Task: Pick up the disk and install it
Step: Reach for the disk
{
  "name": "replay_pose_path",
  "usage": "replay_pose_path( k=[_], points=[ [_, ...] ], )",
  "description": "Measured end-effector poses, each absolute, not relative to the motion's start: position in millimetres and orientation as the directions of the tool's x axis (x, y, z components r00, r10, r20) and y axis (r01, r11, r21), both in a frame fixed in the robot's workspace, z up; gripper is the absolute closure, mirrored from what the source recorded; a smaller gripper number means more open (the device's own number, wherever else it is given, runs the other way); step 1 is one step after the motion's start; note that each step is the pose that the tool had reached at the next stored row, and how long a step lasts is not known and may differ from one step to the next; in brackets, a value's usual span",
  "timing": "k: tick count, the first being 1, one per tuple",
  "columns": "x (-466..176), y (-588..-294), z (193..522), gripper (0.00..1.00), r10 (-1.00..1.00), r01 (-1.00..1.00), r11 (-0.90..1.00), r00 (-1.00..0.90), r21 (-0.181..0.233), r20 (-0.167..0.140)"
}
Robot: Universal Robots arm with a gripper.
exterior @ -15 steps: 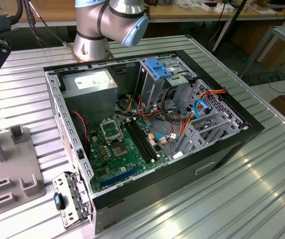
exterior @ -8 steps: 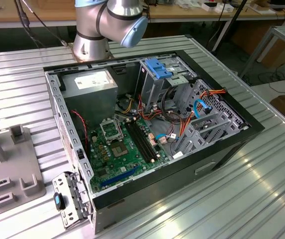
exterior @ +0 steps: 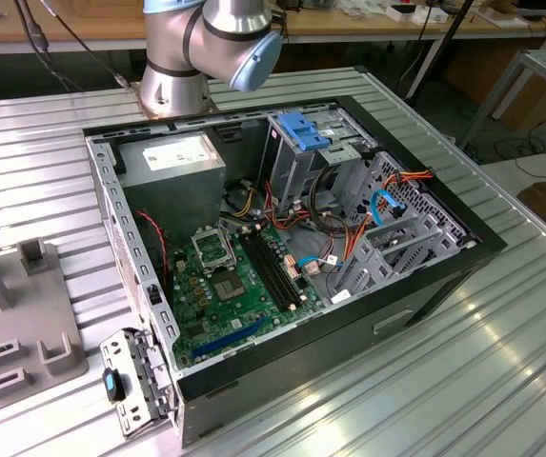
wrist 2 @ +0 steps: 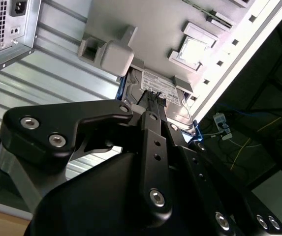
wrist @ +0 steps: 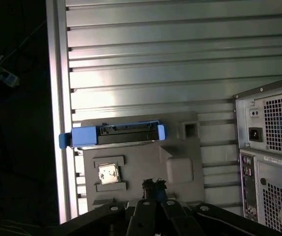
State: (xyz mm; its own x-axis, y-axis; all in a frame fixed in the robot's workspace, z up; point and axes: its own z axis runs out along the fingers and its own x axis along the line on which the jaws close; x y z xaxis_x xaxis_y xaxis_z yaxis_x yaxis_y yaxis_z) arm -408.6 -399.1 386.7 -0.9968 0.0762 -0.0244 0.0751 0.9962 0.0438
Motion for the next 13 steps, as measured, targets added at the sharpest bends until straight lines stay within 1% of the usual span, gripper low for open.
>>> replay_pose_path(
  k=[13],
  points=[
    [-421, -399, 386, 0.89, 0.076, 0.075, 0.996, -0.997, 0.044, -0.024]
  ],
)
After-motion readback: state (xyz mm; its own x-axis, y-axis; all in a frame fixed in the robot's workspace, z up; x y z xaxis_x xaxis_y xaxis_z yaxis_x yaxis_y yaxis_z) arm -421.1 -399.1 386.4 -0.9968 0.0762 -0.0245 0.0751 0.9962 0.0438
